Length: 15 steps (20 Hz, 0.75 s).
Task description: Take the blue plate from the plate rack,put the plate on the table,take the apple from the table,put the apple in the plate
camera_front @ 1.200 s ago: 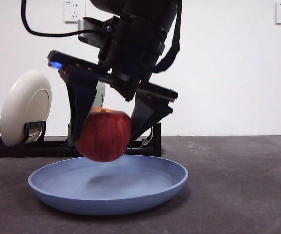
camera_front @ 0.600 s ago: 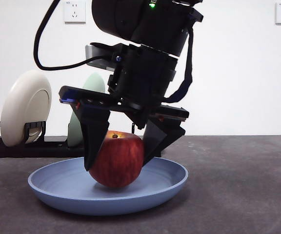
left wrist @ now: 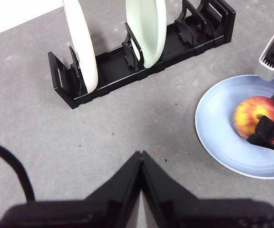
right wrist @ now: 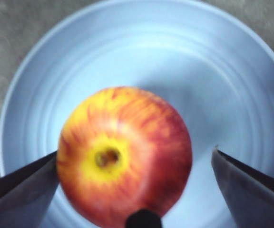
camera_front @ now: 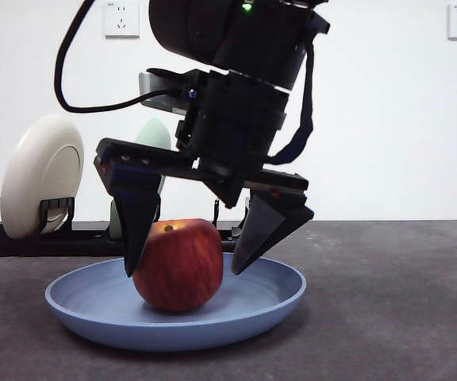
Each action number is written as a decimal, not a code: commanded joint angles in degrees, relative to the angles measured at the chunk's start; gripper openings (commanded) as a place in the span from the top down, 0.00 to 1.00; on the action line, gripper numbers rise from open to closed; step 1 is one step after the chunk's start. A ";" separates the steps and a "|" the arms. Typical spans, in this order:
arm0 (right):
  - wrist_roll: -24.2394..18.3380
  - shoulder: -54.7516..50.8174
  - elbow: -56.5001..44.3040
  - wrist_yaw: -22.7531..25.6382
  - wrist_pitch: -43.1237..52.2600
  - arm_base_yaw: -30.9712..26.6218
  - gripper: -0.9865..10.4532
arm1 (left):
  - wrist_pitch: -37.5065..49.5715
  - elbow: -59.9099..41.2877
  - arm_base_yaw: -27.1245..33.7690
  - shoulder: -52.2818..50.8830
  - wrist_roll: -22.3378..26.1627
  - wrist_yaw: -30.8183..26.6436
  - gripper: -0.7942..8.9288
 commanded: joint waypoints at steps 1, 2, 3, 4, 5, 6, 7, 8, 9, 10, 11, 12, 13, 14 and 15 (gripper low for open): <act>0.39 0.31 2.51 0.04 -1.86 0.24 0.44 | 0.17 0.02 0.17 -0.15 -0.57 -0.42 0.92; 0.15 -0.11 3.74 0.04 -3.41 0.24 0.44 | 0.17 0.02 0.17 -0.15 -0.52 -0.44 0.92; -0.59 -0.72 5.14 0.04 -5.35 0.31 0.44 | 0.17 0.02 0.17 -0.15 -0.13 -0.48 0.92; -1.51 -1.60 6.86 0.07 -7.78 0.35 0.44 | 0.17 0.02 0.17 -0.15 0.37 -0.44 0.92; -2.21 -2.58 8.13 0.28 -9.68 0.44 0.44 | 0.17 0.02 0.17 -0.15 0.76 -0.42 0.92; -2.84 -4.17 9.46 1.01 -11.69 0.55 0.45 | 0.17 0.02 0.17 -0.15 1.27 -0.42 0.92; -3.17 -5.84 10.27 2.25 -13.22 0.57 0.45 | 0.17 0.02 0.17 -0.15 1.42 -0.44 0.92; -3.96 -8.13 10.84 3.69 -14.69 0.57 0.45 | 0.17 0.02 0.17 -0.11 1.49 -0.37 0.92; -4.20 -10.69 11.02 5.64 -15.93 0.57 0.45 | 0.17 0.02 0.17 -0.09 1.64 -0.35 0.92; -4.66 -13.81 11.06 8.11 -17.64 0.57 0.45 | 0.17 0.02 0.17 -0.09 1.66 -0.35 0.92; -5.03 -16.74 11.06 10.58 -19.67 0.55 0.46 | 0.17 0.02 0.17 -0.09 1.84 -0.39 0.92; -5.18 -19.41 11.06 13.31 -21.66 0.55 0.52 | 0.17 0.02 0.17 0.04 1.81 -0.37 0.92; -5.42 -22.84 11.06 17.22 -24.50 0.55 0.60 | 0.17 0.02 0.17 0.26 1.79 -0.37 0.92; -5.44 -25.49 11.06 20.52 -26.80 0.55 0.66 | 0.17 0.02 0.17 0.37 1.79 -0.37 0.92; -5.44 -28.57 11.06 24.55 -29.51 0.55 0.75 | 0.17 0.02 0.17 0.74 1.79 -0.35 0.92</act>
